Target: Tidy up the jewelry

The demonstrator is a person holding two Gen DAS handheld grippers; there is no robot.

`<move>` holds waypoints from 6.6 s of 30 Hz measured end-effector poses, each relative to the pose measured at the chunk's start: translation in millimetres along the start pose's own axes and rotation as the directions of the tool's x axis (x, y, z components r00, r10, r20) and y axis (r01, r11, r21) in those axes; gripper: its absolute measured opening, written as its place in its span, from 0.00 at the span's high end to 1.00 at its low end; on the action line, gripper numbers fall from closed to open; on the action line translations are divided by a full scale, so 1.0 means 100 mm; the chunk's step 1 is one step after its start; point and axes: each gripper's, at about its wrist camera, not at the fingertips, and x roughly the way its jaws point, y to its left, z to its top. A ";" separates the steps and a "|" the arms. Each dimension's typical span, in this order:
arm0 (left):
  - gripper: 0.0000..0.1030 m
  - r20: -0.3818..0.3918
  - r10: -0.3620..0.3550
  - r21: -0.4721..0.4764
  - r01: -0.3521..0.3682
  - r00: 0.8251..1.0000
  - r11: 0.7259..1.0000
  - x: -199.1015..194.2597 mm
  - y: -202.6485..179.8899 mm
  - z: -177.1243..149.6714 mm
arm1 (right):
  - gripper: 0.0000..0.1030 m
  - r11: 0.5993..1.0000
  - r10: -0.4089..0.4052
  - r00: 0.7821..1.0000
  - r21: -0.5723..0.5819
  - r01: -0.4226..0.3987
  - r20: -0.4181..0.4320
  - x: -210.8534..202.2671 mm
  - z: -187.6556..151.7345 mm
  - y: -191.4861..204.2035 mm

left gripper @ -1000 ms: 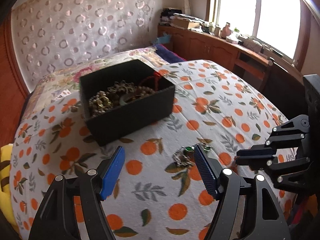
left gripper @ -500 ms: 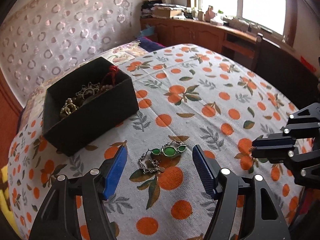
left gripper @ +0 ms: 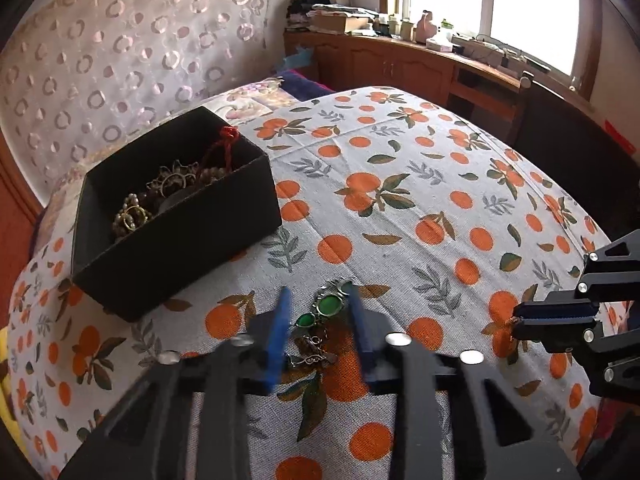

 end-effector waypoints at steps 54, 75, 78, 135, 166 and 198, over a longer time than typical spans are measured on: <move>0.89 0.285 0.187 -0.207 -0.130 0.940 0.970 -1.23 0.88 0.49 | 0.93 0.998 -0.006 0.991 -0.055 0.013 0.131 0.50 1.85 0.00; 0.89 0.224 0.203 -0.256 -0.143 0.953 0.956 -0.93 1.27 0.69 | 0.72 0.998 0.047 0.993 0.038 -0.051 0.113 0.91 2.11 -0.11; 0.89 0.219 0.197 -0.260 -0.137 0.956 0.956 -0.84 1.30 0.72 | 0.72 0.998 0.037 0.993 0.039 -0.041 0.114 0.89 2.07 -0.16; 0.07 0.246 0.439 -0.414 -0.316 0.864 0.853 -1.70 0.70 -0.52 | 0.02 0.988 -0.120 0.928 0.131 0.078 0.352 -0.41 1.06 0.35; 0.07 0.238 0.429 -0.421 -0.305 0.871 0.854 -1.72 0.61 -0.69 | 0.02 0.971 -0.204 0.915 0.191 0.143 0.349 -0.50 0.68 0.33; 0.07 0.265 0.425 -0.410 -0.298 0.866 0.862 -1.79 0.48 -0.63 | 0.02 0.972 -0.199 0.914 0.189 0.138 0.354 -0.52 0.66 0.35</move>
